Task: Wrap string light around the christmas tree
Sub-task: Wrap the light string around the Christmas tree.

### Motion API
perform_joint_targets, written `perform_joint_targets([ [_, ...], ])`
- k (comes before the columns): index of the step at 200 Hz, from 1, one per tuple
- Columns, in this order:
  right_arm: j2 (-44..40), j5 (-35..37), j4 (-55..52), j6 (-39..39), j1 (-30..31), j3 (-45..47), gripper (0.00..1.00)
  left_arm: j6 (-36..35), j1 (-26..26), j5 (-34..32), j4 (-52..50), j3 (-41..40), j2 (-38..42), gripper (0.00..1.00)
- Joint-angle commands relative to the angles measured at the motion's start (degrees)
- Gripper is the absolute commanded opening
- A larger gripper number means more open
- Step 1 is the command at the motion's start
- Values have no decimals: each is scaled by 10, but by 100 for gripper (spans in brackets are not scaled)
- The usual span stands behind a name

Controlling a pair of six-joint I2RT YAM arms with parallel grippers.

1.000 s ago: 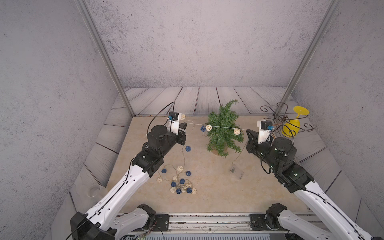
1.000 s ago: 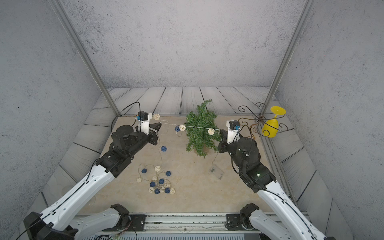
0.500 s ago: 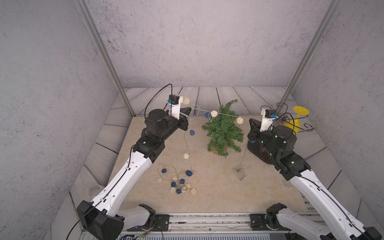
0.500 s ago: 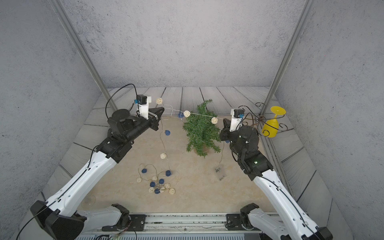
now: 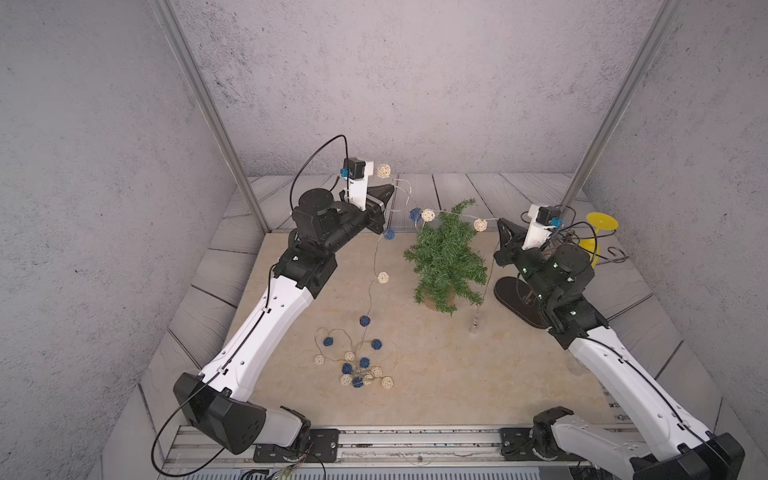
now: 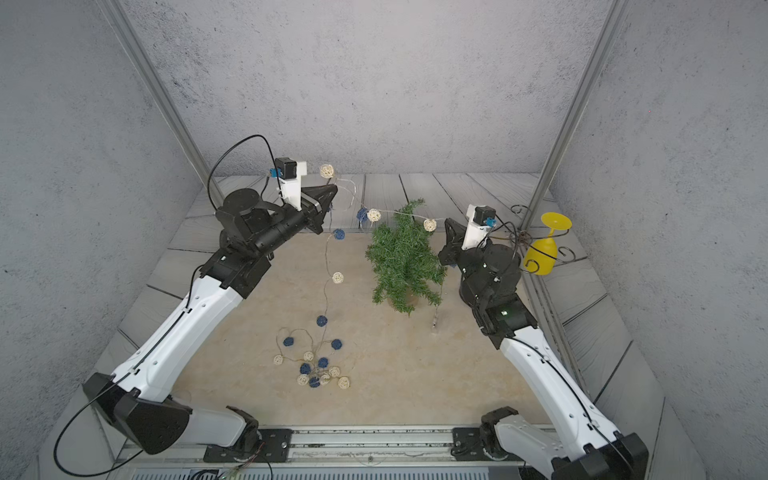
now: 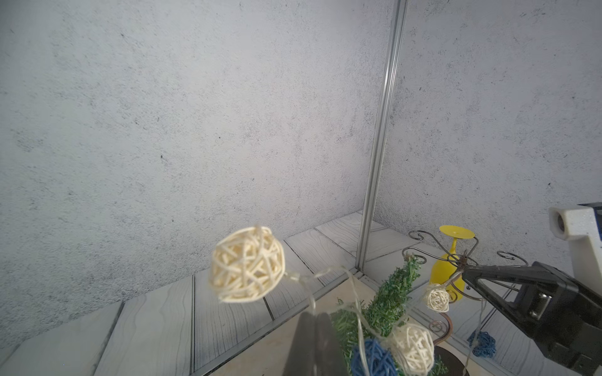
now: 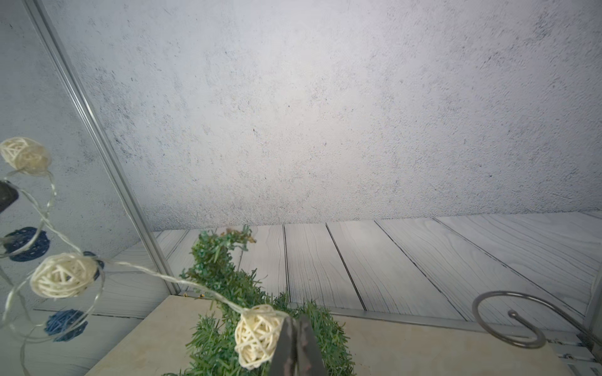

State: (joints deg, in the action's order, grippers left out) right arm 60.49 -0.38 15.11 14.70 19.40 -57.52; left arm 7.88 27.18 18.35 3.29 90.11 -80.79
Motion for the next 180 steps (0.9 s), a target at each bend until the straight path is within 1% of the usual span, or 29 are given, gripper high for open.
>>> perform_joint_targets([
  [1,-3,6,49,-1,-9,0,3,19,-14,-2,25,44,-12,0],
  [17,-9,13,94,10,-14,19,1,36,-23,10,20,71,-27,0],
  [27,-14,20,117,16,-16,30,0,51,-29,24,38,75,-32,0],
  [40,-14,36,119,20,-17,28,0,63,-34,15,55,75,-35,0],
  [55,0,52,97,23,-19,8,1,68,-36,-2,39,93,-45,0],
  [67,23,52,77,27,-24,-10,1,70,-38,-4,12,118,-64,0],
  [103,88,44,55,45,-37,-49,1,68,-42,1,-44,201,-155,0],
  [124,114,44,32,55,-41,-66,0,63,-47,-8,-101,261,-213,0],
  [145,143,36,-20,63,-43,-96,0,67,-51,-17,-118,268,-248,0],
  [162,170,27,-64,65,-43,-127,0,73,-50,-44,-135,270,-262,0],
  [180,194,20,-109,64,-43,-158,0,68,-51,-70,-190,318,-297,0],
])
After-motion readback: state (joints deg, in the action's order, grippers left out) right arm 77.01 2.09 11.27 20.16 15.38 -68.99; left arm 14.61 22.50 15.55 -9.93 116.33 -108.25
